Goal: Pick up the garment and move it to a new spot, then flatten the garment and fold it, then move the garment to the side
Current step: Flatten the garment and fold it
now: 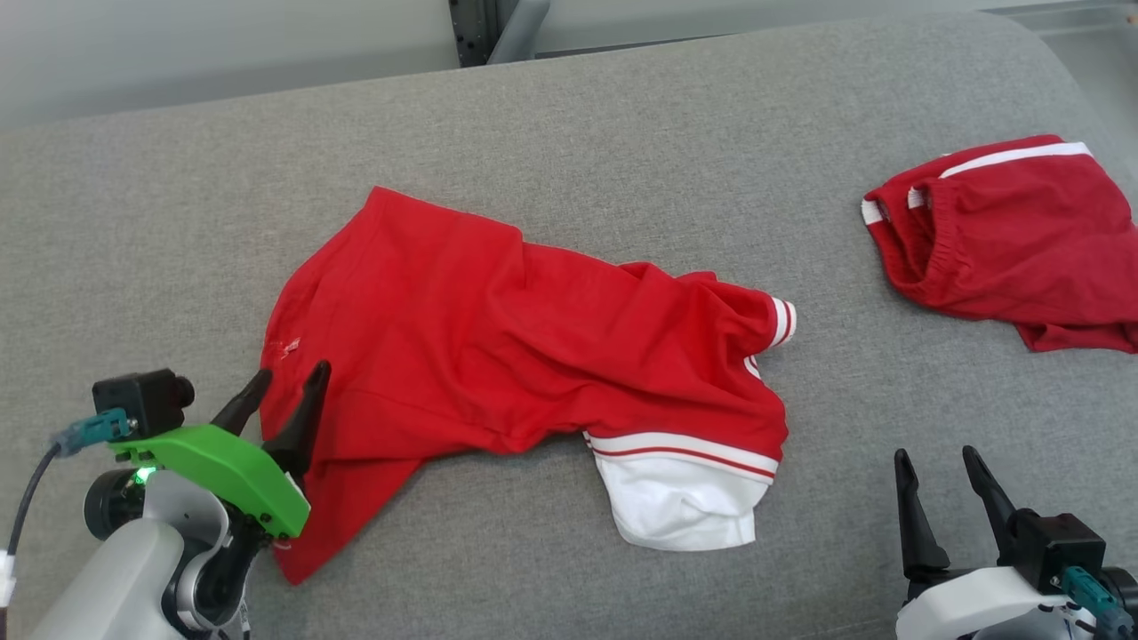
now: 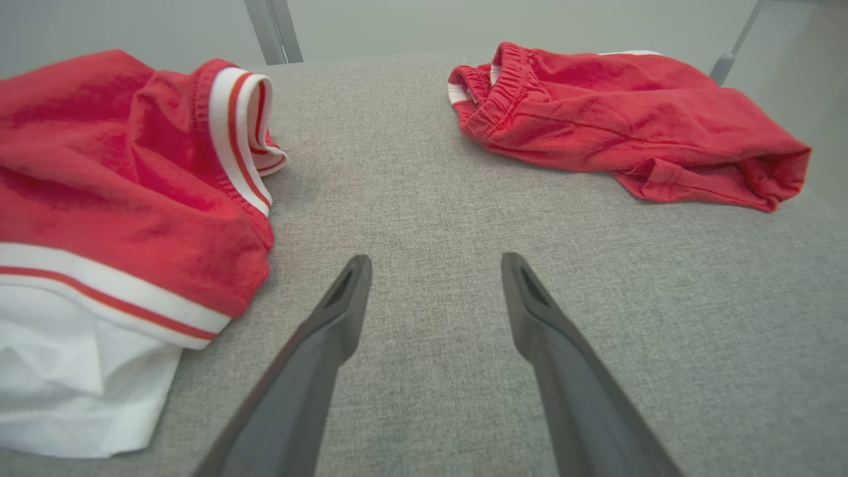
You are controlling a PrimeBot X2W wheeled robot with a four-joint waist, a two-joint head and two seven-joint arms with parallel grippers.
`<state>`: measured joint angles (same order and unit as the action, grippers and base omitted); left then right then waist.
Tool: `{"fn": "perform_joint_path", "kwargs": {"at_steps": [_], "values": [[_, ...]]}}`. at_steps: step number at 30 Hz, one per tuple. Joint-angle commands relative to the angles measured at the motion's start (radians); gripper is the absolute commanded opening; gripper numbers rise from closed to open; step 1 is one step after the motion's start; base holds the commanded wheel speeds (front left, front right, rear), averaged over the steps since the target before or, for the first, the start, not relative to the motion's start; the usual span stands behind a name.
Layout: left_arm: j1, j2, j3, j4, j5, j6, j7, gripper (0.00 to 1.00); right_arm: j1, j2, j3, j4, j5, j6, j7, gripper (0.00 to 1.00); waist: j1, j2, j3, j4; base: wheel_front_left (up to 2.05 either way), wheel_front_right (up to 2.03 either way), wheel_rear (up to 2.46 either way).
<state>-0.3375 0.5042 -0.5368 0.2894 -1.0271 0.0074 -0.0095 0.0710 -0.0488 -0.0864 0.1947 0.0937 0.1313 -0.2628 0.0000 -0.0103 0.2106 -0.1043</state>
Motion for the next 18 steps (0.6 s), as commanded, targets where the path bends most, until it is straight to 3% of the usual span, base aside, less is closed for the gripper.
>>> {"fn": "perform_joint_path", "kwargs": {"at_steps": [1,7,18], "values": [[-0.024,-0.008,-0.003,0.022,0.011,-0.009,0.003,1.0,-0.012,-0.003,-0.003,-0.003,0.004,-0.001,-0.003,1.0,0.0,0.0103,0.014,-0.014,0.0,0.0,0.0],[-0.105,-0.018,-0.035,0.198,0.041,-0.07,0.007,1.0,-0.006,-0.003,-0.011,-0.006,0.009,-0.001,-0.003,1.0,0.0,0.0103,0.034,-0.038,0.0,0.0,0.0],[-0.127,-0.045,-0.073,0.313,0.047,-0.118,-0.019,1.0,-0.014,-0.003,-0.012,0.001,0.011,-0.001,-0.003,1.0,0.0,0.0103,0.031,-0.029,0.0,0.0,0.0]]}}
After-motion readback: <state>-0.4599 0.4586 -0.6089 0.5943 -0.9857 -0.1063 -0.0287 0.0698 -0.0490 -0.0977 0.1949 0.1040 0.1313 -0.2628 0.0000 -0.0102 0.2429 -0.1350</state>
